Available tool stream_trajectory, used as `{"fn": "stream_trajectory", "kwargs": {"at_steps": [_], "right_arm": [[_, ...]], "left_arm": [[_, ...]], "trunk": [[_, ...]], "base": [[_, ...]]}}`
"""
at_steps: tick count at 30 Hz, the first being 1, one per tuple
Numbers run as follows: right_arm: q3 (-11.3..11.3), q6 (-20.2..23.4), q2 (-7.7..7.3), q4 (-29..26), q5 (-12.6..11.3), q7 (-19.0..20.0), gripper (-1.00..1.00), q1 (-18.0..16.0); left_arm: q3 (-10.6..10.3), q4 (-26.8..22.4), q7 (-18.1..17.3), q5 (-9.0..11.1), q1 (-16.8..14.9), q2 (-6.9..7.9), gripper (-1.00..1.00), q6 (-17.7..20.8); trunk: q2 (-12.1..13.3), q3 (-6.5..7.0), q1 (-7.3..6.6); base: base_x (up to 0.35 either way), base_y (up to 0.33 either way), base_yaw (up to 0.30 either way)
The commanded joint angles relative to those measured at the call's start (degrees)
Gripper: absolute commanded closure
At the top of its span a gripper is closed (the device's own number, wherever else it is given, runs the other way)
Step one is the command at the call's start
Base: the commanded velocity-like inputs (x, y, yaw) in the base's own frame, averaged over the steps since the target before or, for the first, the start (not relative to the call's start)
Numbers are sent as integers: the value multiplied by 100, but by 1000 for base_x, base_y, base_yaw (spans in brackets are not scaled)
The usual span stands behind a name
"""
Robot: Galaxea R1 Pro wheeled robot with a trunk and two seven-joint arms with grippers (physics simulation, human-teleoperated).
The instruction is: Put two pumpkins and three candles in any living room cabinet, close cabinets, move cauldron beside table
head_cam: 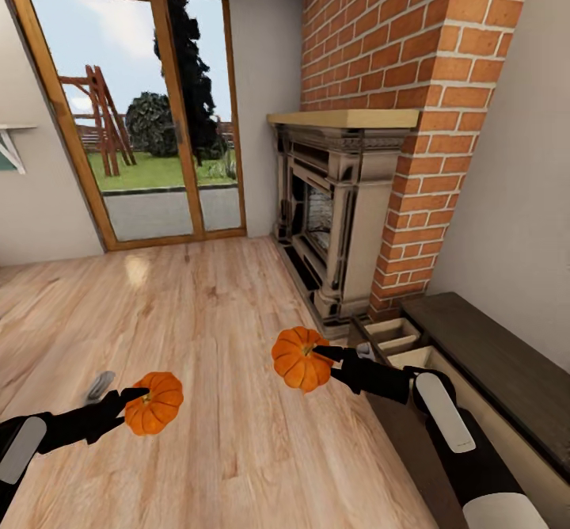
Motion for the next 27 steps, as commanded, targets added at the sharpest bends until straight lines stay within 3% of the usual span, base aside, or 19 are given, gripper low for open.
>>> {"fn": "stream_trajectory", "kwargs": {"at_steps": [1, 15, 27], "right_arm": [[4, 14, -2, 1, -45, 60, 100, -6], [4, 14, -2, 1, -45, 58, 100, -6], [4, 14, -2, 2, -45, 52, 100, -6]], "left_arm": [[22, -5, -23, 43, -4, -1, 100, 45], [25, 13, -23, 44, -4, -1, 100, 47], [18, 13, -23, 52, -4, -1, 100, 47]], "trunk": [[-3, -8, 3], [-3, -47, 3], [-3, -81, 3]], "base": [[315, 0, -263], [279, 39, -263], [96, 4, -263]]}}
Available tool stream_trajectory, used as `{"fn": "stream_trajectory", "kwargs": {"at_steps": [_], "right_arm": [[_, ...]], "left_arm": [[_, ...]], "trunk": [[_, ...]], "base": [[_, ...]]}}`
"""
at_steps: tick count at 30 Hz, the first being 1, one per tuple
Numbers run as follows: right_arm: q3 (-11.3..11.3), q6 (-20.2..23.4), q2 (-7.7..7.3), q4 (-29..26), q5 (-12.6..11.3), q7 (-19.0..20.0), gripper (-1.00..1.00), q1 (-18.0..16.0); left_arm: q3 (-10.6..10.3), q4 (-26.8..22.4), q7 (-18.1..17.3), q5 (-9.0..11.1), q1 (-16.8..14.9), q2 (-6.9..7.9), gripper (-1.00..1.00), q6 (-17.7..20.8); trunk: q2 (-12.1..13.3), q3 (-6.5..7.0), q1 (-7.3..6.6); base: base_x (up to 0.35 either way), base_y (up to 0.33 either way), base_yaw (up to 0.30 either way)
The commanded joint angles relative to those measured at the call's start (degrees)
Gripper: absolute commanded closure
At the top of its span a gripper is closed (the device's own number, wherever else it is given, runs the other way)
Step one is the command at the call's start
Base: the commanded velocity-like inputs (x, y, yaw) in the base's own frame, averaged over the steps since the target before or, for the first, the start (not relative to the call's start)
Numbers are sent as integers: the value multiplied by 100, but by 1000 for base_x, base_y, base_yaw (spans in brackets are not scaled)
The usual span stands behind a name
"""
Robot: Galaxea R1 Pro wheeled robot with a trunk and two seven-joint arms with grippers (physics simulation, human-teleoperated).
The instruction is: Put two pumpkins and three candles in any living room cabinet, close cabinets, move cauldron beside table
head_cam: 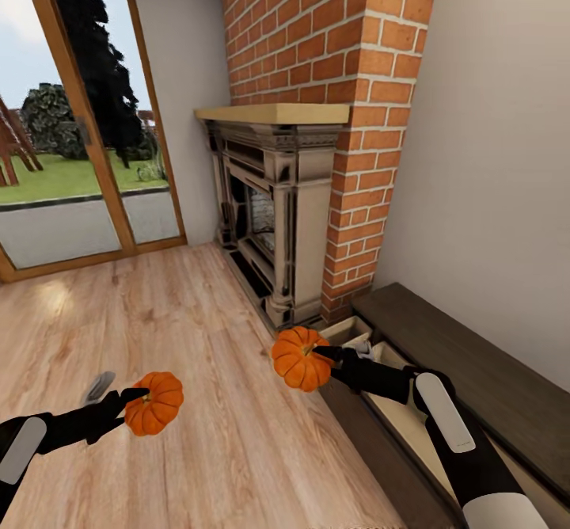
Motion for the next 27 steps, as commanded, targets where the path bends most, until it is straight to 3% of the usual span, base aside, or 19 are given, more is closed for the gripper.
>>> {"fn": "stream_trajectory", "kwargs": {"at_steps": [1, 27], "right_arm": [[4, 14, -2, 0, -45, 61, 100, -6], [13, 14, -2, -9, -45, 60, 100, -6]], "left_arm": [[19, -5, -24, 42, -4, -1, 100, 45], [19, -5, -24, 43, -4, -1, 100, 45]], "trunk": [[-3, -8, -1], [-3, -81, -1]], "base": [[6, 0, -263], [0, 0, -263]]}}
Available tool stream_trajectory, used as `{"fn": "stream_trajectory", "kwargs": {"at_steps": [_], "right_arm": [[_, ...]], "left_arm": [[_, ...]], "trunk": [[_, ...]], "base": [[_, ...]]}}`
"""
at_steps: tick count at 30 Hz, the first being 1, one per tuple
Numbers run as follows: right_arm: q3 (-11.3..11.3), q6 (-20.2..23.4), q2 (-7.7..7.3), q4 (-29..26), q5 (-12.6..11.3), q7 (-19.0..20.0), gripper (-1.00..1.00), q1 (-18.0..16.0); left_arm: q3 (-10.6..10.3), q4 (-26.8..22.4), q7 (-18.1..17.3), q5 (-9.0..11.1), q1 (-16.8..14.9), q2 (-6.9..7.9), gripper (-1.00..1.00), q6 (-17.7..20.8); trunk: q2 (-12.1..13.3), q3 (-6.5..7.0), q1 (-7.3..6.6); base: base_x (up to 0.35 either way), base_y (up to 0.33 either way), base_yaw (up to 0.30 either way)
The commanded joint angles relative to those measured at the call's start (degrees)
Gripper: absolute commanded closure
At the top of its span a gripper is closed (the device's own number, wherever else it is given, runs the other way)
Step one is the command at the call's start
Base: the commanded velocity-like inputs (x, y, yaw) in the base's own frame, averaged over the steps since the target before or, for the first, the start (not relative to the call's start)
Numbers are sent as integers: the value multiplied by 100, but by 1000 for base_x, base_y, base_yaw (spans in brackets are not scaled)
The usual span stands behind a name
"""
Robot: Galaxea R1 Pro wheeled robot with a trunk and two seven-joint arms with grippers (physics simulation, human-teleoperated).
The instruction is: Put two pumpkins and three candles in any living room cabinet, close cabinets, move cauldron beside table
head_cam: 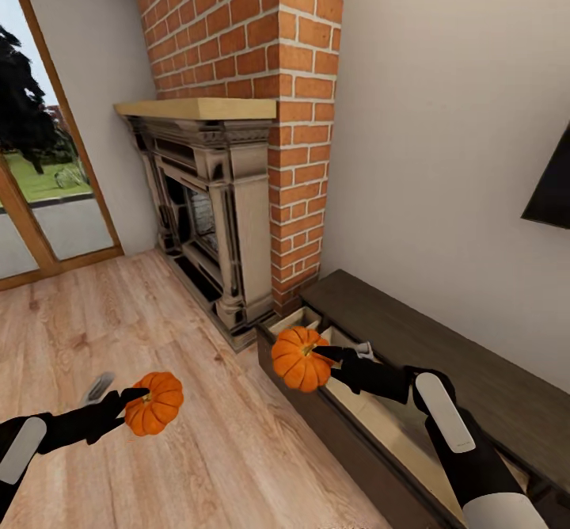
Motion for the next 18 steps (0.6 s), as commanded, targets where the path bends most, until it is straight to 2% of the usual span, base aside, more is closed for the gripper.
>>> {"fn": "stream_trajectory", "kwargs": {"at_steps": [1, 18], "right_arm": [[4, 14, -2, -1, -44, 60, 100, -6], [4, 9, -2, 5, -44, 60, 100, -6]], "left_arm": [[19, -5, -24, 43, -4, -1, 100, 45], [19, -5, -24, 49, -4, -1, 100, 45]], "trunk": [[-3, -8, -1], [-3, -55, -1]], "base": [[0, 0, -263], [0, 0, -263]]}}
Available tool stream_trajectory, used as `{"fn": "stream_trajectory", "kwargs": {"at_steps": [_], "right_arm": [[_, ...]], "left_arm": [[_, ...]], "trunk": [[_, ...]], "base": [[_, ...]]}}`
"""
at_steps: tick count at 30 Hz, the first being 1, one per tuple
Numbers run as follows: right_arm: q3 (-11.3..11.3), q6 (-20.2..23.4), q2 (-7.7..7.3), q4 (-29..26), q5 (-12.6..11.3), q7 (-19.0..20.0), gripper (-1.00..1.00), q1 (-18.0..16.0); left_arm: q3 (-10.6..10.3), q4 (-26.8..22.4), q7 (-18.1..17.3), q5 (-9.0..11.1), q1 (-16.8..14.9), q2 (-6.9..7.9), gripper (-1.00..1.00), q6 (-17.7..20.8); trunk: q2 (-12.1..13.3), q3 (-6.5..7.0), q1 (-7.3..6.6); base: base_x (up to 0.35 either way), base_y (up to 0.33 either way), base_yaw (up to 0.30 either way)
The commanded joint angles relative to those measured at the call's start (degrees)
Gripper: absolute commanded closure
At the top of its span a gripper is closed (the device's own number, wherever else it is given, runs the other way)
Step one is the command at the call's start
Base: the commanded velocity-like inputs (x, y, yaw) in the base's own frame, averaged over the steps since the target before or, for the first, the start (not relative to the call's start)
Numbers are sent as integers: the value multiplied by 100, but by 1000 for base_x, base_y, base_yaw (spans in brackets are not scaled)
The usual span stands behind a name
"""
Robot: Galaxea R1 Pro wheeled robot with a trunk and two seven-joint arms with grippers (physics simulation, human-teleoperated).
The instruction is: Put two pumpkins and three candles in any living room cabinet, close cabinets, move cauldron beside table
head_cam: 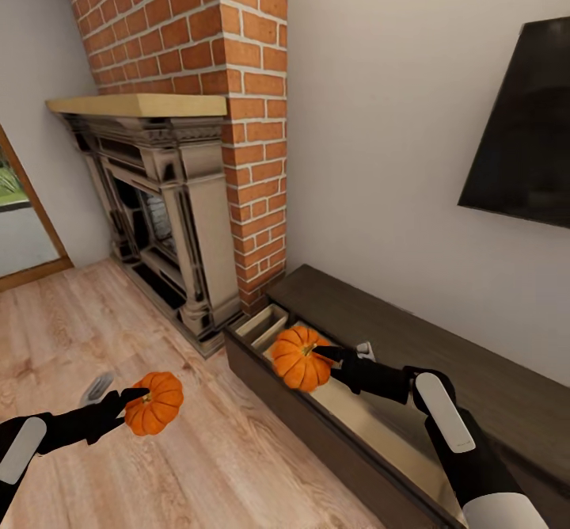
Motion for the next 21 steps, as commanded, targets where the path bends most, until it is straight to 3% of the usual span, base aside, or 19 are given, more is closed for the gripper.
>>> {"fn": "stream_trajectory", "kwargs": {"at_steps": [1, 8, 21], "right_arm": [[1, 13, -2, 1, -42, 60, 100, -6], [-3, 14, -2, 2, -43, 60, 100, -6], [-4, 13, -2, 11, -42, 57, 100, -6]], "left_arm": [[19, -5, -24, 43, -4, -1, 100, 45], [19, -5, -24, 51, -4, -1, 100, 45], [19, -5, -24, 53, -4, -1, 100, 45]], "trunk": [[-3, -8, -1], [-3, -28, -1], [-3, -83, -1]], "base": [[0, 0, -263], [82, 125, -263], [223, 209, -260]]}}
